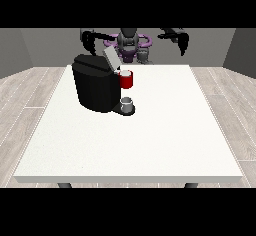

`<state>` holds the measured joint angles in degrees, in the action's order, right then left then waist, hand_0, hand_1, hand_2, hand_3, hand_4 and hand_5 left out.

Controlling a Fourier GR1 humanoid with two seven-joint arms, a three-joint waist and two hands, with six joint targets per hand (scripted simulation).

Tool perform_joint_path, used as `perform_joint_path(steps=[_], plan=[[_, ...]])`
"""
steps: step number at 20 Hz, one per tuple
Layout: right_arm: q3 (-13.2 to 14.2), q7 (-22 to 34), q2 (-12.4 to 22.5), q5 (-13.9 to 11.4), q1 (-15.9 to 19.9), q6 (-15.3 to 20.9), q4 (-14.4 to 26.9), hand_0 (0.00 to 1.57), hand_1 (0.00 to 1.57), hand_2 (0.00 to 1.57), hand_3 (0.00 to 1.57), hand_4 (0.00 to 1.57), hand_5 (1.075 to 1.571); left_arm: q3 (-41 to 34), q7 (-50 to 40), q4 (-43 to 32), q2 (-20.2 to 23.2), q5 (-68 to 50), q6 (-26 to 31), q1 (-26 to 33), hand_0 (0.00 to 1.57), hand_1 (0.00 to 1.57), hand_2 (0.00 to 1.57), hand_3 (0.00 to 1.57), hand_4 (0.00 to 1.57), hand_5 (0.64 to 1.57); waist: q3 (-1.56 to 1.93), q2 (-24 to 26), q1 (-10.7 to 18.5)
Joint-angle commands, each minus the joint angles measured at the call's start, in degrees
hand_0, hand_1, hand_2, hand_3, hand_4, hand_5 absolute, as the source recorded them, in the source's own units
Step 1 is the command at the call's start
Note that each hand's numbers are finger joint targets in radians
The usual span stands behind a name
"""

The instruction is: Insert the coffee pod into the coffee machine and close the lid

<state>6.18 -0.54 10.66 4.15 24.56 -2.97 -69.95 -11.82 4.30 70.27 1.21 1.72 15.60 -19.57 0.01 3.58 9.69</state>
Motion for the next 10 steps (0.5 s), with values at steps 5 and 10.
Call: perform_joint_path(steps=[5,10], plan=[[-1.1,-0.4,-0.3,-1.3,4.4,-1.7,3.6,0.00,0.00,0.00,0.00,0.00,1.571,0.4,-0.9,5.5,2.1,-1.2,-2.4,4.4,0.00,0.00,0.00,0.00,0.00,1.571,-0.01,-3.4,-3.0],[-0.5,-3.0,1.9,-1.6,6.9,-4.9,6.2,0.00,0.00,0.00,0.00,0.00,1.571,1.3,-0.4,7.2,1.8,-0.9,-4.5,3.8,0.00,0.00,0.00,0.00,0.00,1.571,-0.01,-5.9,-3.7]])
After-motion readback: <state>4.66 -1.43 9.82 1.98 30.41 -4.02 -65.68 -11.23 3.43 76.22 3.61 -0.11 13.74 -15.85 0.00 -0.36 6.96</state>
